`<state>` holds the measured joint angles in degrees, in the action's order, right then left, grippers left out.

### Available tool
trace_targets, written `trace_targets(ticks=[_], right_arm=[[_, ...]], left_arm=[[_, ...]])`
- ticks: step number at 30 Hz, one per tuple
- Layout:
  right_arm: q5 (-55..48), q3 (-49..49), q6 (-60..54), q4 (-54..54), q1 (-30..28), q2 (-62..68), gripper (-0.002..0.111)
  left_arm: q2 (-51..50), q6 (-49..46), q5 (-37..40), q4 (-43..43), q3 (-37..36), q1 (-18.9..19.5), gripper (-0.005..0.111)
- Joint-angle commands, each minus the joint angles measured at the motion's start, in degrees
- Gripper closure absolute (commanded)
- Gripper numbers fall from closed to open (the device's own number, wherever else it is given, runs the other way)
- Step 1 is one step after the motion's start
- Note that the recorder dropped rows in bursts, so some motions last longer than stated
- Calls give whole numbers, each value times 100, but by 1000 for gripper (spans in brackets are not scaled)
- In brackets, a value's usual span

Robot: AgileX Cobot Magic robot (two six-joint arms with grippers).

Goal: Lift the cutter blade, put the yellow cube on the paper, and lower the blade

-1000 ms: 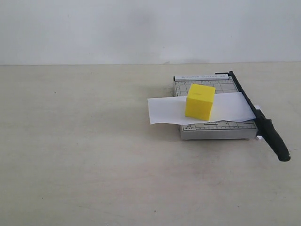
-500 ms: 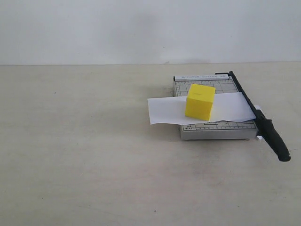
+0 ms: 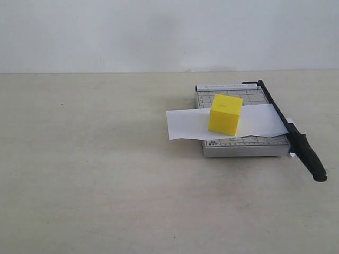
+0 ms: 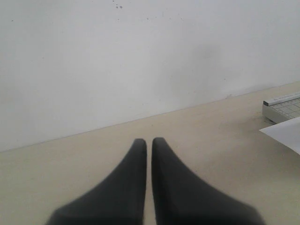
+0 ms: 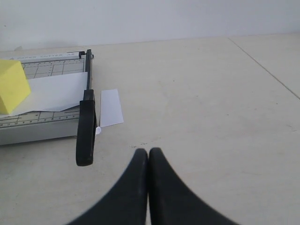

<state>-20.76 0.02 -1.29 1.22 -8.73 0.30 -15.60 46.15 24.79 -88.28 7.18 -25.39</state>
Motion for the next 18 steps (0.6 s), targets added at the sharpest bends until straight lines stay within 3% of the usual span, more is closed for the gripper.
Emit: trace_targets(ticks=[1, 13, 15, 18], right_arm=[[30, -2, -5, -56, -38, -30, 108], [30, -2, -5, -56, -38, -30, 108], [30, -2, -5, -56, -38, -30, 108], [30, -2, -5, -56, -38, -30, 108]], left_arm=[[48, -20, 40, 4, -22, 12, 102], [98, -20, 50, 4, -22, 12, 102], [217, -20, -28, 54, -22, 229, 102], [429, -20, -844, 54, -22, 857, 102]])
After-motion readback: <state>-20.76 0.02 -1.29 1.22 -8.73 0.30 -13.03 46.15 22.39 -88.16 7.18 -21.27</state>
